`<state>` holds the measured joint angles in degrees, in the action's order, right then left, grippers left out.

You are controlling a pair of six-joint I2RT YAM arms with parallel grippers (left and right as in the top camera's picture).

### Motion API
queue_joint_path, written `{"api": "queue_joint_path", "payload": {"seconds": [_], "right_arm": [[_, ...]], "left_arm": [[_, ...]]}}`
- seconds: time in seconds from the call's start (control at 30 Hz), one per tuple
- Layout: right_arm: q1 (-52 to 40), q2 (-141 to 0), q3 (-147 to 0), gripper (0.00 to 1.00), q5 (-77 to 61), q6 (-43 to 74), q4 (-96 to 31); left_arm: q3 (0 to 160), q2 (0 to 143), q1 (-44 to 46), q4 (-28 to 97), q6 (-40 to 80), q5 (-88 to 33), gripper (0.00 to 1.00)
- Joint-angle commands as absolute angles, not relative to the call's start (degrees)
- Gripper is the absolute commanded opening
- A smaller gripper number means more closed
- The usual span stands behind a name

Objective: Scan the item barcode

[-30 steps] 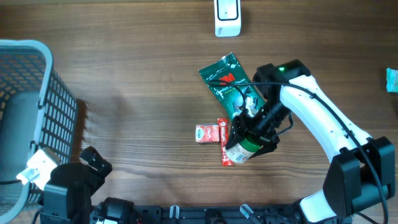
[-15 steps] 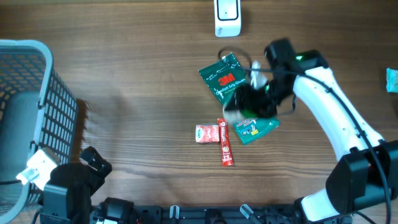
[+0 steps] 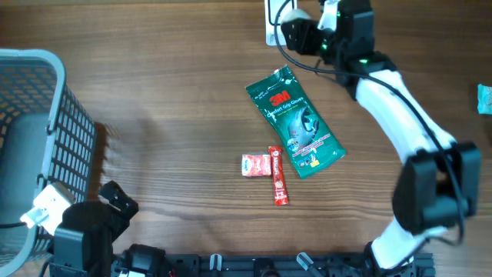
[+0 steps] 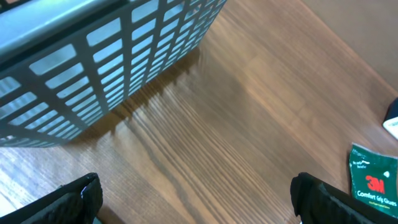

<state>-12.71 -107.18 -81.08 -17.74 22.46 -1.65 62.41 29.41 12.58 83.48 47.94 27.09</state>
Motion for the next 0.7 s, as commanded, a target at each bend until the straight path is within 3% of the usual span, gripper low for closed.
{"api": "queue_joint_path", "payload": {"seconds": [0.0,0.17,0.37,0.47,0.57,0.67], "right_arm": [[-13.17,-116.05,-82.06,0.69,-12.62,21.04,14.15],[-14.31,-125.6,-82.41,0.75,-5.5,20.97,34.37],[-14.46,-127.74,-84.31,0.74,-3.38,19.62,38.33],[-14.44,-127.37,-85.95,0.75,-4.27,18.94,34.33],[-14.63,-125.64,-86.04,0.87,-13.21,12.43,26.26],[-15.77,-124.75,-86.04,0.93,-19.99,6.02,11.09]], "left_arm": [[62.81,29.19,12.14,83.44,48.47,27.24,1.0],[62.81,29.19,12.14,83.44,48.47,27.24,1.0],[62.81,29.19,12.14,83.44,48.47,27.24,1.0],[62.81,29.19,12.14,83.44,48.47,27.24,1.0],[62.81,29.19,12.14,83.44,48.47,27.24,1.0],[62.81,29.19,12.14,83.44,48.47,27.24,1.0]]}}
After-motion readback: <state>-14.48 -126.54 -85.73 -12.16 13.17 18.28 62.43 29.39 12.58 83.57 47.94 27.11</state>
